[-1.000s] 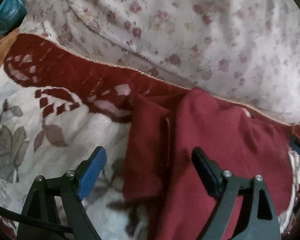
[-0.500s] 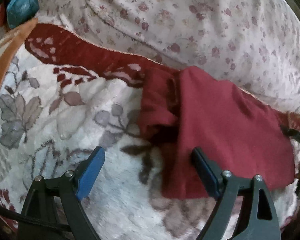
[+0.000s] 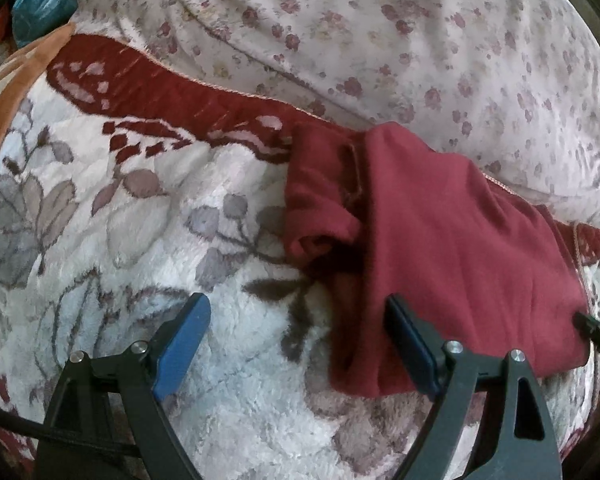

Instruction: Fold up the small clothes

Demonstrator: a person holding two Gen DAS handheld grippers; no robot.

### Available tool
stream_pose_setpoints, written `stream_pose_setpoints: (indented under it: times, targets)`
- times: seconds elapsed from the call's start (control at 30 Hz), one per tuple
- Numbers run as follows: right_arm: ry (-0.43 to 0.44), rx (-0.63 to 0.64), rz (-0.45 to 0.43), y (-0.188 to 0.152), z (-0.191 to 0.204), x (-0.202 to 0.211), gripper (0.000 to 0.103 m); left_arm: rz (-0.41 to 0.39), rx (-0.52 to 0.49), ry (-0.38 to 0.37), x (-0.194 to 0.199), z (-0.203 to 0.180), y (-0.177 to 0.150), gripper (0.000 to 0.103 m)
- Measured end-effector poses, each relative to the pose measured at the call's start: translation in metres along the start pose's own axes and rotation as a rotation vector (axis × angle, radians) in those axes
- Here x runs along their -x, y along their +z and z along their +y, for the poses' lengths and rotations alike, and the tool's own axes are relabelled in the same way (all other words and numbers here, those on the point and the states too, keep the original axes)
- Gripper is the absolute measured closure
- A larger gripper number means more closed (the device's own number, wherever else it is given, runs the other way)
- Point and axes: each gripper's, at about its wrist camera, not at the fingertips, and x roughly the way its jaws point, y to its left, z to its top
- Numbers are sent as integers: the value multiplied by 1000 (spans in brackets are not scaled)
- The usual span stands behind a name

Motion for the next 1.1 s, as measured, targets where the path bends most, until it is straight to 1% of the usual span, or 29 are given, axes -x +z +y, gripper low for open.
stream_pose_setpoints:
  times: [0.03, 0.1, 0.17, 0.2, 0.23, 0.27, 0.3, 0.33, 0.4, 0.43, 0.47, 0.53, 0.6, 0.7, 0.77, 0.87, 1.0, 1.1]
  targets:
    - [13, 2, -7, -3, -2, 4, 91, 2, 11, -4, 0, 2, -1, 16]
    - [8, -20, -2, -7, -9, 9, 91, 6, 32, -15, 2, 7, -2, 16]
    - [-4, -31, 30, -8, -12, 5, 91, 7, 35, -16, 2, 8, -2, 16]
    - [-11, -26, 33, -7, -11, 6, 90, 6, 32, -11, 3, 8, -2, 16]
    - [-26, -27, 28, -5, -5, 11, 84, 5, 30, -7, 4, 7, -2, 16]
    - [-40, -42, 10, -2, -3, 19, 82, 4, 28, -4, 5, 7, -3, 16]
    - [-42, -60, -29, 3, 1, 32, 73, 1, 26, -2, 6, 6, -3, 16]
    - [-24, -63, -55, 8, 6, 38, 60, -1, 26, -3, 7, 6, -3, 16]
    - [30, -43, -79, 17, 25, 43, 51, 0, 27, -5, 8, 6, -2, 16]
    - [60, -27, -78, 23, 36, 41, 50, 1, 31, -6, 8, 6, -2, 16]
    - [102, -2, -64, 30, 53, 33, 50, 2, 34, -8, 7, 6, -2, 16]
    - [151, 47, -41, 41, 83, 15, 51, 6, 29, -11, 7, 6, -3, 16]
    - [167, 120, -26, 56, 123, -12, 51, 8, 25, -14, 6, 6, -4, 16]
    - [189, 168, 1, 74, 161, -50, 51, 17, 25, -21, 4, 7, -4, 16]
    - [182, 200, 16, 87, 189, -77, 51, 24, 33, -28, 1, 9, -3, 16]
    - [175, 229, 24, 100, 216, -102, 51, 34, 42, -41, -2, 12, 0, 16]
    - [142, 265, 21, 117, 245, -124, 52, 42, 48, -44, -6, 13, 2, 16]
    - [126, 283, 26, 131, 257, -136, 52, 46, 44, -37, -9, 12, 3, 15]
